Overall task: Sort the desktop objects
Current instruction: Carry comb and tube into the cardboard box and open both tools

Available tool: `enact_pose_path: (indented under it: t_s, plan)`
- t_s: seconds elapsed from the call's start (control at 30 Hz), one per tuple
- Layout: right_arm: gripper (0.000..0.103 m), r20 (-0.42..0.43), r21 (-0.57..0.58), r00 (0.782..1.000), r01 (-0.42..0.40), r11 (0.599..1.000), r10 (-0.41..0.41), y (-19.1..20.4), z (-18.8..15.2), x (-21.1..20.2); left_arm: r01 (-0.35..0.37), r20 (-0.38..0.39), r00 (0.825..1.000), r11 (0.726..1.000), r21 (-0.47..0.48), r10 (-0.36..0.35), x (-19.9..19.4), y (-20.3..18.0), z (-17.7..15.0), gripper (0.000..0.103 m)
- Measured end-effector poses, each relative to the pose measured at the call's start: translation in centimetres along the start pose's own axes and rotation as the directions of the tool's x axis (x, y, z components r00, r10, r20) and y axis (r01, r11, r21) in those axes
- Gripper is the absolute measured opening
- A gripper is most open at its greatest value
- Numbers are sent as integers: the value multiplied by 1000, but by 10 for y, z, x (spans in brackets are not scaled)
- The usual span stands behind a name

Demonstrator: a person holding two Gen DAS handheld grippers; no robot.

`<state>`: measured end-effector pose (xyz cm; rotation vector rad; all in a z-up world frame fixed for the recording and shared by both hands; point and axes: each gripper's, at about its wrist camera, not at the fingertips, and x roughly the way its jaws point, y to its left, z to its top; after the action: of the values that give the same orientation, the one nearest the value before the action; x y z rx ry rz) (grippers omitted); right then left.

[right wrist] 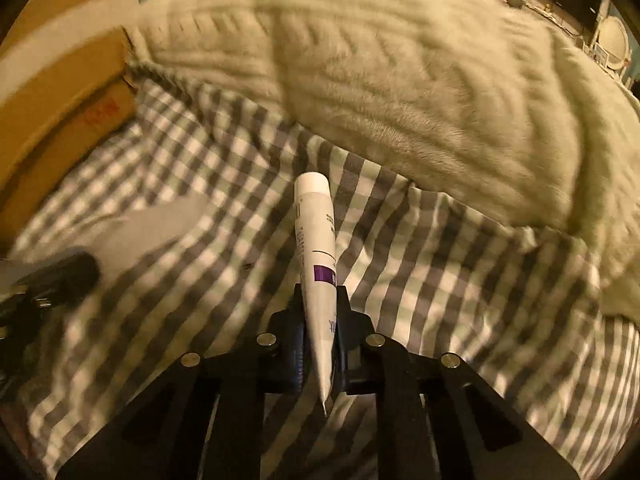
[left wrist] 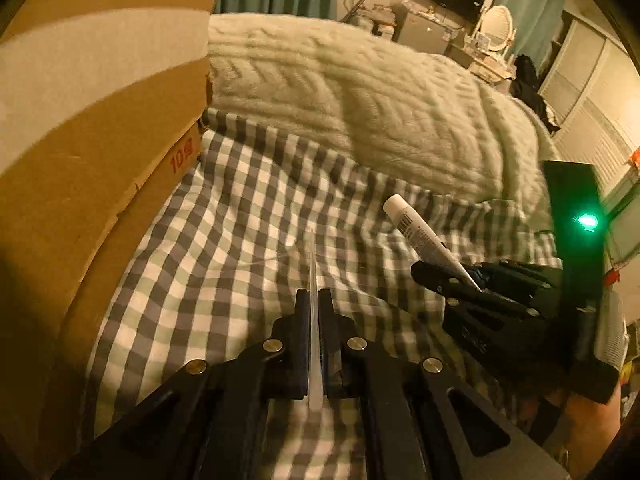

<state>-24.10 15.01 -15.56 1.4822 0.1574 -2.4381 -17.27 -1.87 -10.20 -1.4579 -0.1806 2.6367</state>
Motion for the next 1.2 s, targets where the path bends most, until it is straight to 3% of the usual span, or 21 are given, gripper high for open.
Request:
enact_pose_path:
  t_s: [0.17,0.33,0.6,0.77,0.9,1.13,1.17,1.2]
  plan:
    - [11,67,20,996,-54,998,52,7,-19,-51,45,45,998,999,16,-46,-29,-9,-5,3]
    - [11,126,26,991,-38,999,35,9,-26,-98,80,116,990,996,24,-82,-67,-16,1,3]
    - [11,265,-19,964,-35,999,39,51,2,-192,97,295,950,994,44,-106,-166,-18,35,3]
    - [11,353,-93,923,-129,987,154,104,38,-243,41,386,921,999,35,-51,-228,12,73,3]
    - [11,378,-110,893,-220,969,245,141,80,-251,-48,408,912,999,-15,50,-243,59,97,3]
    - [13,315,-77,887,-330,941,337,186,130,-201,-137,325,932,985,-102,163,-199,151,100,3]
    - [21,312,-59,883,-351,935,351,187,134,-193,-145,316,934,985,-95,168,-195,157,99,3]
    - [46,309,-46,881,-363,931,358,185,135,-188,-157,310,934,983,-91,178,-193,162,96,8]
